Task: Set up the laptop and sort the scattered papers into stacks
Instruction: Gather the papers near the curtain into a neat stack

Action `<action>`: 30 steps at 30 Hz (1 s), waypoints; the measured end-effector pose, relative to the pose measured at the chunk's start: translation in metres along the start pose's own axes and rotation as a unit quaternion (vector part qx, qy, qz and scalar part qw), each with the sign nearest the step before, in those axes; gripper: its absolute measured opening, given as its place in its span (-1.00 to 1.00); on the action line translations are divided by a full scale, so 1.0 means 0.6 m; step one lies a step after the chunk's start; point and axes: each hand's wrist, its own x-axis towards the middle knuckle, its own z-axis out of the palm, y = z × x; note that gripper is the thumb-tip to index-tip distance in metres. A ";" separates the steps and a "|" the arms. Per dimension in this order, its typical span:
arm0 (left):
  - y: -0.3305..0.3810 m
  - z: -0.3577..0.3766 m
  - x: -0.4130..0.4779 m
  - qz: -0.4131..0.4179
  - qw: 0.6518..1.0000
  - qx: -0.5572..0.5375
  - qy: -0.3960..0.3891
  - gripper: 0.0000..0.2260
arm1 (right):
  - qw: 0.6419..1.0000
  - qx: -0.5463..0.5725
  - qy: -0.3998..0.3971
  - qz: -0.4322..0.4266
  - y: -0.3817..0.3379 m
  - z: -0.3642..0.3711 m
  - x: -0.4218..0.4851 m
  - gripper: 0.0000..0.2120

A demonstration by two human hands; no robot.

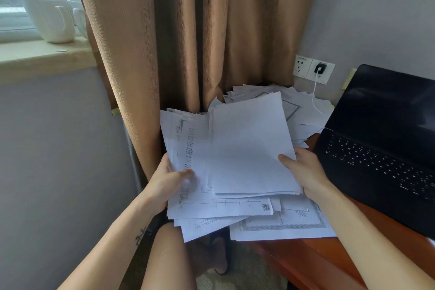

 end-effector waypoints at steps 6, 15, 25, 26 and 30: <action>0.008 -0.006 -0.002 -0.009 1.000 -0.025 -0.016 -0.56 | 1.000 0.004 -0.005 -0.009 -0.004 -0.011 0.003 -0.89; 0.006 0.015 -0.002 0.016 0.998 -0.052 0.021 -0.63 | 0.997 -0.030 -0.025 -0.070 -0.011 0.026 -0.003 -0.85; 0.005 0.000 0.004 -0.002 0.998 -0.056 0.012 -0.64 | 0.994 -0.074 0.051 -0.065 0.007 -0.009 0.011 -0.84; 0.007 -0.002 0.005 -0.004 0.998 -0.062 0.011 -0.63 | 0.993 -0.081 0.059 -0.065 0.006 -0.017 0.011 -0.83; 0.014 -0.005 0.005 -0.009 0.997 -0.075 0.019 -0.64 | 0.994 -0.072 0.064 -0.058 -0.001 -0.041 0.008 -0.79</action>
